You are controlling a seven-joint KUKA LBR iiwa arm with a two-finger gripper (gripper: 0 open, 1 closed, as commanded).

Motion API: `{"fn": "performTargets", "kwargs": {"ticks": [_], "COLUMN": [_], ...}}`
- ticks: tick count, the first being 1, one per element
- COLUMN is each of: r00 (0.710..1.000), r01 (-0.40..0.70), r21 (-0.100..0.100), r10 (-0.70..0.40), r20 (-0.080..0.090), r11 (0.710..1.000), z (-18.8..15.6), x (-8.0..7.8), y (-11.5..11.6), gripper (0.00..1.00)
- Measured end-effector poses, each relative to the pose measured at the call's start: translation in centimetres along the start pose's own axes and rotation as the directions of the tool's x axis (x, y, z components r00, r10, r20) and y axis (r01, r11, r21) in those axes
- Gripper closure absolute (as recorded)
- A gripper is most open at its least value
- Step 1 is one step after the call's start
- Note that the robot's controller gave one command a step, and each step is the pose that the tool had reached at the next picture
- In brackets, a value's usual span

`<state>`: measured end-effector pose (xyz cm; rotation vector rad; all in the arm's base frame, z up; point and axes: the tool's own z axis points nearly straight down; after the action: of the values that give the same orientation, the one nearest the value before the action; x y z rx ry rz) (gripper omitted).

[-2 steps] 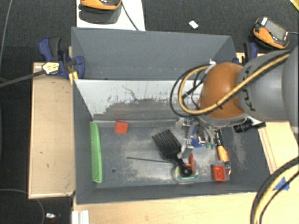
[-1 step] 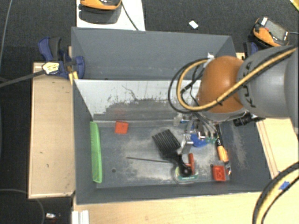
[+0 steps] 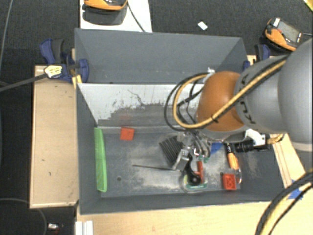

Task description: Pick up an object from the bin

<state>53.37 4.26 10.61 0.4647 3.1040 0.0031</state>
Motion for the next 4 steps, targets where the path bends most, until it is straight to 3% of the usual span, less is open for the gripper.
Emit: {"fn": "performTargets", "kwargs": {"ticks": [1,2,4], "r00": [0.999,0.976,0.977], "r01": [-0.03,-0.217,-0.214], "r21": [-0.001,-0.01,-0.011], "r10": [0.03,0.217,0.214], "r20": [0.016,0.014,0.018], "r11": [1.0,0.976,0.977], "z": [3.6,3.2,2.8], "x": [-0.5,0.7,0.6], "y": [-1.5,-2.9,-2.9], "gripper": [0.0,1.0,1.0]}}
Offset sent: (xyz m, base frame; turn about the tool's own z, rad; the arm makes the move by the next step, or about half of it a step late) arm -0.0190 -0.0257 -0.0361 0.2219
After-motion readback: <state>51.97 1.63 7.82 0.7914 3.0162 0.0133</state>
